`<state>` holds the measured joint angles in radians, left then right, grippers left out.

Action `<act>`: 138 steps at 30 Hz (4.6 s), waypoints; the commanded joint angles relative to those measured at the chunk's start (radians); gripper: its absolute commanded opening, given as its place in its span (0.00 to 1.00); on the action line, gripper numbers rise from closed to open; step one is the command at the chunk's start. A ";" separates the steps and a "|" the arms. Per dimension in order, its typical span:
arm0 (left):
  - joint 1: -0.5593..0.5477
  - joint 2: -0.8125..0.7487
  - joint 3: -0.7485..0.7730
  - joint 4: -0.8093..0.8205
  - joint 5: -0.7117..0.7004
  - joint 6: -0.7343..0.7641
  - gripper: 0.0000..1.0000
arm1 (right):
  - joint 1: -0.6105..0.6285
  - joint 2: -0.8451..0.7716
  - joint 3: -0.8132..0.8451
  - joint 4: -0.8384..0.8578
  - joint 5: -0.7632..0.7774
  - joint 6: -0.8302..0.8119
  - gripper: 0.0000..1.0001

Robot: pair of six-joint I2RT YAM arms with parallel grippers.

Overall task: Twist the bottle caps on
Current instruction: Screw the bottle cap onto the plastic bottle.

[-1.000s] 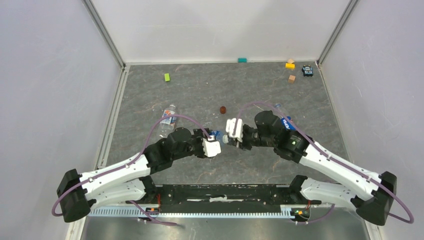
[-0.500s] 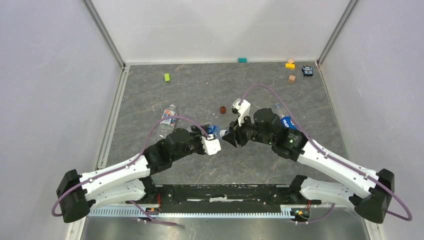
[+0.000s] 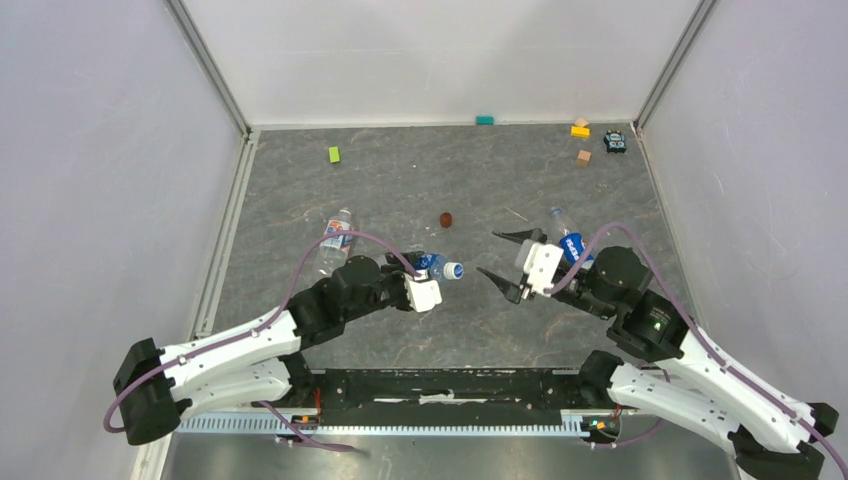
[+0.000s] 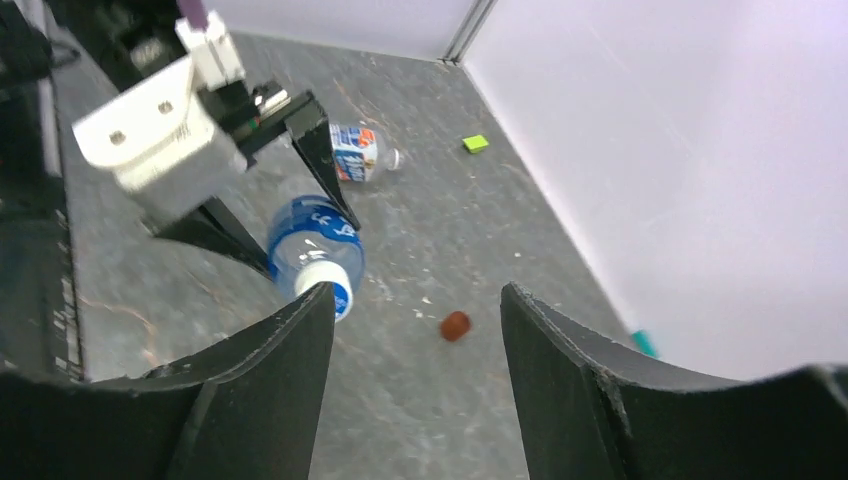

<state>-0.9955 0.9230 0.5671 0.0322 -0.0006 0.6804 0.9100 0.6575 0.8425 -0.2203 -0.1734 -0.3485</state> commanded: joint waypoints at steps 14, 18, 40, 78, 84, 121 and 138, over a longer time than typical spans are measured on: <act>-0.002 0.033 0.057 -0.002 0.177 -0.084 0.02 | 0.006 0.123 0.022 -0.285 -0.258 -0.864 0.61; -0.001 0.032 0.058 -0.003 0.183 -0.086 0.02 | 0.005 0.153 0.033 -0.304 -0.297 -0.879 0.59; -0.002 0.030 0.060 -0.005 0.208 -0.094 0.02 | 0.014 0.209 0.018 -0.263 -0.308 -0.864 0.46; -0.002 -0.009 0.034 0.025 0.067 -0.054 0.02 | 0.016 0.317 0.048 -0.055 0.048 0.674 0.00; -0.001 -0.003 0.032 0.022 0.055 -0.044 0.02 | 0.016 0.274 0.015 0.031 0.024 0.723 0.08; -0.001 0.024 0.060 -0.026 0.136 -0.060 0.02 | 0.017 0.157 0.032 -0.241 -0.241 -0.572 0.77; -0.002 0.004 0.061 -0.026 0.166 -0.060 0.02 | 0.029 0.225 0.033 -0.204 -0.272 -0.568 0.56</act>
<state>-0.9989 0.9463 0.5919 -0.0139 0.1402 0.6140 0.9340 0.8692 0.8490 -0.4427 -0.4168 -0.8925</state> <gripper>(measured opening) 0.685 0.583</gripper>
